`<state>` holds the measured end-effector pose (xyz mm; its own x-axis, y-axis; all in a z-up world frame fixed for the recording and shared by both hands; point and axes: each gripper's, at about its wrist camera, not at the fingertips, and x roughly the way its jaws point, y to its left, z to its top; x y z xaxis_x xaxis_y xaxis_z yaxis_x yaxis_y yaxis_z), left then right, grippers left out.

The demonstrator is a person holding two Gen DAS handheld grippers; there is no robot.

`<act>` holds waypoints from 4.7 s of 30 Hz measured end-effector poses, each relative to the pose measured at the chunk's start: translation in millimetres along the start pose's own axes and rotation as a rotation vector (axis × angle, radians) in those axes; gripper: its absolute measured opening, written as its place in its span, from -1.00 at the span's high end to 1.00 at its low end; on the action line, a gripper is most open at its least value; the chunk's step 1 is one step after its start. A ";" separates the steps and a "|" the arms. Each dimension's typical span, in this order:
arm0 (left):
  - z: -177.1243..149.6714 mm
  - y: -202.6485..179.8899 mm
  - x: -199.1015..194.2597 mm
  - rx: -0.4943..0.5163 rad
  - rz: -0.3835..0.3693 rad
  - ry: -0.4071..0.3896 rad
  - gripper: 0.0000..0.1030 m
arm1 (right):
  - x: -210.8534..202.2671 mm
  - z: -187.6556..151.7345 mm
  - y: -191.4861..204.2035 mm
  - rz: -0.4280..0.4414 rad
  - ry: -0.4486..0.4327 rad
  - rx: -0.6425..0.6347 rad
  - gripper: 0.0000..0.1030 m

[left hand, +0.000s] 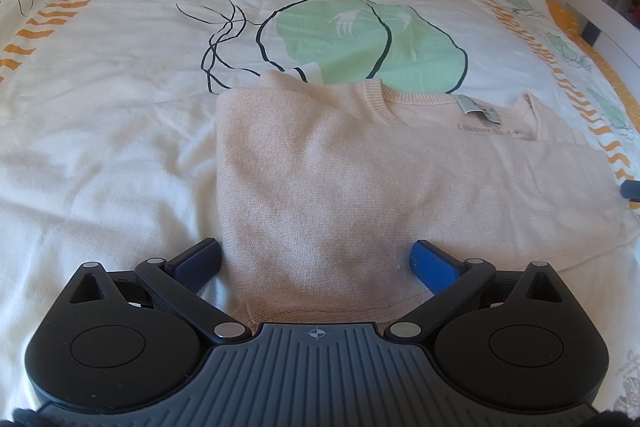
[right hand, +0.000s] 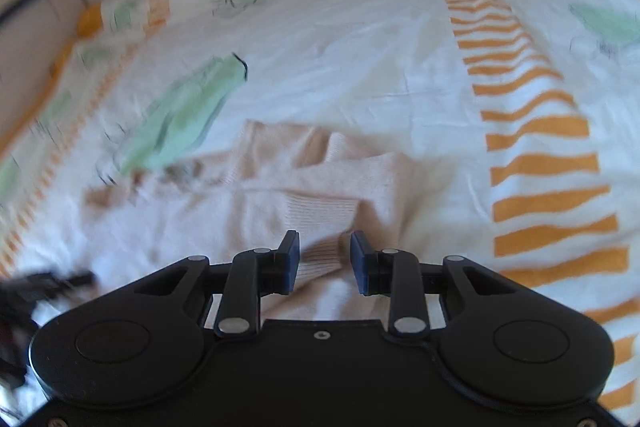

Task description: Fold small clothes

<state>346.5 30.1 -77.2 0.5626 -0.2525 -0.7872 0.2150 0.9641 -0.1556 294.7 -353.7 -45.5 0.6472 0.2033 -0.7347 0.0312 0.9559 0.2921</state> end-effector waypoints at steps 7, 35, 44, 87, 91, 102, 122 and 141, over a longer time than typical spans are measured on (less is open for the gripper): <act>0.6 0.5 -0.1 0.001 0.001 -0.001 -1.00 | 4.4 -2.0 -16.0 0.192 0.057 0.182 0.06; 2.8 11.0 -7.0 -0.084 -0.037 -0.028 -0.99 | -12.0 -7.0 -22.6 0.227 -0.037 0.312 -0.23; 18.9 35.1 -42.2 -0.118 0.116 -0.148 -0.99 | 12.6 20.7 90.4 0.162 -0.138 -0.088 -0.75; 44.6 114.9 -102.1 -0.406 0.164 -0.356 -0.99 | 133.6 -29.7 342.4 0.135 -0.143 -0.740 -0.04; 44.0 114.2 -101.5 -0.399 0.156 -0.352 -0.99 | 142.3 -29.9 332.4 0.139 -0.108 -0.671 0.57; 44.0 105.9 -96.9 -0.373 0.161 -0.344 -0.99 | 140.8 -30.4 307.9 0.391 -0.079 -0.540 0.83; 18.5 71.9 -13.1 -0.321 -0.127 -0.028 -0.99 | 17.3 -39.1 174.0 0.183 -0.135 -0.441 -0.59; 30.3 70.1 -7.0 -0.063 0.280 -0.204 0.96 | -15.8 -52.6 92.2 0.040 -0.170 -0.226 -0.71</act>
<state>381.8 96.9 -64.5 0.7423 0.0173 -0.6698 -0.0162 0.9998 0.0079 247.3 -257.6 -39.3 0.7637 0.2220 -0.6062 -0.1553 0.9746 0.1612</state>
